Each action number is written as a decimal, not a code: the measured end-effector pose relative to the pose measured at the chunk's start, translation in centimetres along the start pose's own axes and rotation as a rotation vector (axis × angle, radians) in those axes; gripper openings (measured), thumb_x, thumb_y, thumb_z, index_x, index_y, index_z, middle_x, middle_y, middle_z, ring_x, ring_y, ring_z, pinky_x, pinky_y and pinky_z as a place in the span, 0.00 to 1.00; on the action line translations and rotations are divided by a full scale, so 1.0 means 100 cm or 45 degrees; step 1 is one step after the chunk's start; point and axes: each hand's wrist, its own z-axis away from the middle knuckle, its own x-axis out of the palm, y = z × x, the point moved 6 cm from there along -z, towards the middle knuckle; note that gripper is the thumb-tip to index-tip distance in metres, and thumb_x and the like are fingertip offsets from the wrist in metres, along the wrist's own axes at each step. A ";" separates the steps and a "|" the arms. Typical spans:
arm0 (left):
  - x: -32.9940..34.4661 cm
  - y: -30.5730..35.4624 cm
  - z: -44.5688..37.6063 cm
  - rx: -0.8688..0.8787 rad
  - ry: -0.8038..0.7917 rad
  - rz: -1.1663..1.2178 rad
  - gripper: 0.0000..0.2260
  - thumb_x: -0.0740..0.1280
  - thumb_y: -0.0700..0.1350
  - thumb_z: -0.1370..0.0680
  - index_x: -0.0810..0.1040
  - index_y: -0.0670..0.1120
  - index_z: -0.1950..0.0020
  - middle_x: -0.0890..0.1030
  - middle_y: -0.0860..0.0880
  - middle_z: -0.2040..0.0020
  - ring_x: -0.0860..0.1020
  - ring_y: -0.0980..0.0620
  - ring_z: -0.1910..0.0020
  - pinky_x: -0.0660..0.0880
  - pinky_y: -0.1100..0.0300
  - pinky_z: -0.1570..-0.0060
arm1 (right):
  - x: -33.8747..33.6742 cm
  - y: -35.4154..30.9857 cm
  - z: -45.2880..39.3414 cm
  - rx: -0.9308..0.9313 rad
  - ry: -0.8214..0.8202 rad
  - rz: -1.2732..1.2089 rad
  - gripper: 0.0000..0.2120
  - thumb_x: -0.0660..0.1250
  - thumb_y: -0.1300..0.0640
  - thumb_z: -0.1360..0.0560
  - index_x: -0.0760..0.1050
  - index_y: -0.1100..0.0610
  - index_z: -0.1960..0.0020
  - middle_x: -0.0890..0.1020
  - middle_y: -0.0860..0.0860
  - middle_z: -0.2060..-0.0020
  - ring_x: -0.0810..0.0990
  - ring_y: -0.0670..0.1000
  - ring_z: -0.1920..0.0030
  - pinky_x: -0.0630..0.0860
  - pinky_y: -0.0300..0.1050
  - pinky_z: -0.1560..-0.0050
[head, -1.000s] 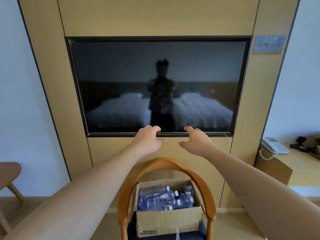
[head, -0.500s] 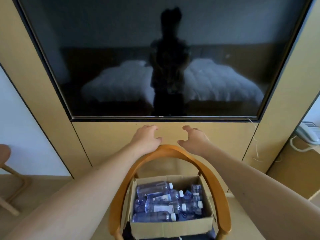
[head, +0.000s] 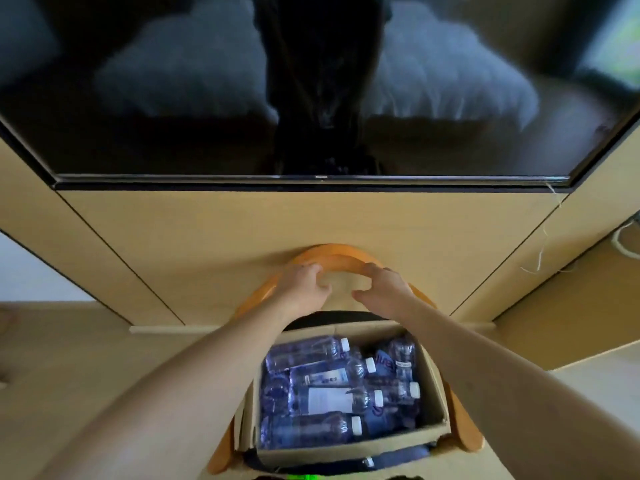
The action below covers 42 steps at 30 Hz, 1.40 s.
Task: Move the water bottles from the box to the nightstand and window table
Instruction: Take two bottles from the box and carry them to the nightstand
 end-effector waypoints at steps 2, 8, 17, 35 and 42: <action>0.020 -0.014 -0.006 -0.032 -0.066 0.016 0.26 0.67 0.53 0.19 0.68 0.49 0.21 0.73 0.49 0.25 0.80 0.53 0.42 0.75 0.60 0.46 | 0.020 0.007 -0.010 0.026 -0.065 0.000 0.34 0.68 0.47 0.23 0.60 0.48 0.20 0.80 0.53 0.39 0.81 0.54 0.43 0.75 0.43 0.53; 0.084 -0.047 -0.012 -0.172 -0.209 -0.038 0.24 0.65 0.51 0.19 0.71 0.46 0.24 0.76 0.45 0.30 0.80 0.44 0.38 0.77 0.50 0.38 | 0.080 0.035 -0.030 0.070 -0.231 0.034 0.32 0.67 0.47 0.22 0.62 0.51 0.21 0.76 0.56 0.34 0.80 0.56 0.42 0.81 0.51 0.47; 0.177 -0.093 0.011 -0.380 -0.354 -0.016 0.22 0.68 0.50 0.19 0.74 0.46 0.26 0.77 0.46 0.29 0.77 0.46 0.33 0.72 0.58 0.42 | 0.168 0.097 -0.010 0.119 -0.510 0.081 0.22 0.62 0.50 0.21 0.69 0.51 0.28 0.76 0.56 0.37 0.80 0.60 0.44 0.81 0.56 0.44; 0.245 -0.116 0.012 0.073 -0.569 -0.543 0.32 0.76 0.40 0.31 0.70 0.48 0.29 0.72 0.47 0.36 0.72 0.44 0.37 0.75 0.49 0.41 | 0.215 0.169 -0.009 -0.038 -0.359 0.539 0.49 0.72 0.58 0.25 0.41 0.48 0.19 0.82 0.53 0.43 0.79 0.56 0.41 0.74 0.53 0.34; 0.246 -0.111 0.007 0.109 -0.569 -0.554 0.34 0.77 0.40 0.32 0.70 0.51 0.28 0.70 0.47 0.38 0.71 0.44 0.39 0.75 0.47 0.44 | 0.215 0.164 -0.016 -0.160 -0.368 0.630 0.49 0.74 0.58 0.29 0.45 0.53 0.20 0.82 0.54 0.47 0.80 0.57 0.44 0.70 0.53 0.32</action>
